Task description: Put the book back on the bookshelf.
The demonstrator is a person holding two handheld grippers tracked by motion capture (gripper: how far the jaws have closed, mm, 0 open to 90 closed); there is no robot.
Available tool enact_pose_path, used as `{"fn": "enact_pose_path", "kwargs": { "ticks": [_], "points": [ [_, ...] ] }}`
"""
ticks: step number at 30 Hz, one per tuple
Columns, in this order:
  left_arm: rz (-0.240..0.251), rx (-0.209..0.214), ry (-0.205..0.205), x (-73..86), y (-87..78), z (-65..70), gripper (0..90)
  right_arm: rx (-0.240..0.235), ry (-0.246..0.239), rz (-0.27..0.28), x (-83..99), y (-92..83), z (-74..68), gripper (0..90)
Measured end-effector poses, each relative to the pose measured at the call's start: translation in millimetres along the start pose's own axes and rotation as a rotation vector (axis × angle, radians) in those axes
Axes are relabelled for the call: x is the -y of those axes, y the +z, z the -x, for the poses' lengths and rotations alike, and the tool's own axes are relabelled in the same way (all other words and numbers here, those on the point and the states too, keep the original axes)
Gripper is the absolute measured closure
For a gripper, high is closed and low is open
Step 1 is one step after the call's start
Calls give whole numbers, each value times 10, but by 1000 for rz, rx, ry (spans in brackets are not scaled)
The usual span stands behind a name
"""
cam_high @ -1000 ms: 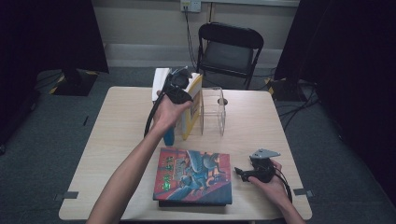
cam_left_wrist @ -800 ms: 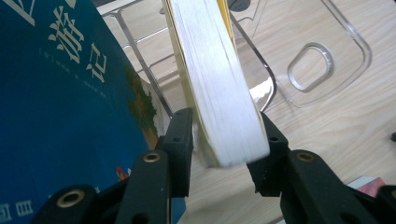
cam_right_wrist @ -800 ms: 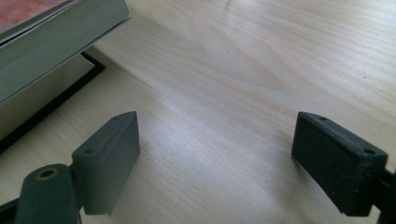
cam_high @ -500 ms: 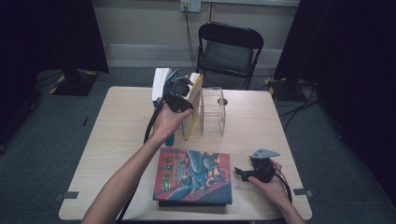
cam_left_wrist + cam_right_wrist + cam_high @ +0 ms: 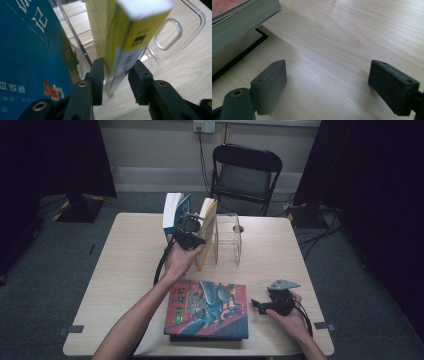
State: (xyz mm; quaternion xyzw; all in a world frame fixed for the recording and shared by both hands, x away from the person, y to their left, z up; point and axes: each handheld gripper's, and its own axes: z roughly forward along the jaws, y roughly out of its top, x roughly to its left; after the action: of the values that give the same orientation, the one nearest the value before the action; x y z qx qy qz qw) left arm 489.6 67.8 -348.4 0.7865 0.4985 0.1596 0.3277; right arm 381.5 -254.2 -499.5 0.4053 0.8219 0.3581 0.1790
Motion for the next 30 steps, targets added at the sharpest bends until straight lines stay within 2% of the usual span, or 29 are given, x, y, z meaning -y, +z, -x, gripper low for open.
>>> {"fn": "enact_pose_path", "kwargs": {
  "ticks": [8, 11, 13, 15, 18, 20, 25, 30],
  "points": [
    [24, 2, -3, 122, 85, 7, 654, -1, 0, 1, 0, 1, 0, 148],
    [50, -11, 0, 159, 120, 28, 623, -1, 0, 1, 0, 1, 0, 148],
    [57, -23, 9, 182, 142, 30, 623, -1, 0, 1, 0, 1, 0, 148],
    [72, -19, -6, 197, 158, 31, 623, -1, 0, 1, 0, 1, 0, 148],
    [81, -27, 4, 218, 178, 36, 635, -1, 0, 1, 0, 1, 0, 148],
    [82, -31, 18, 233, 197, 47, 647, -1, 0, 1, 0, 1, 0, 148],
    [93, -16, 10, 236, 212, 60, 683, -1, 0, 1, 0, 1, 0, 148],
    [75, -19, 36, 198, 214, 114, 693, -1, 0, 1, 0, 1, 0, 148]
  ]
}}
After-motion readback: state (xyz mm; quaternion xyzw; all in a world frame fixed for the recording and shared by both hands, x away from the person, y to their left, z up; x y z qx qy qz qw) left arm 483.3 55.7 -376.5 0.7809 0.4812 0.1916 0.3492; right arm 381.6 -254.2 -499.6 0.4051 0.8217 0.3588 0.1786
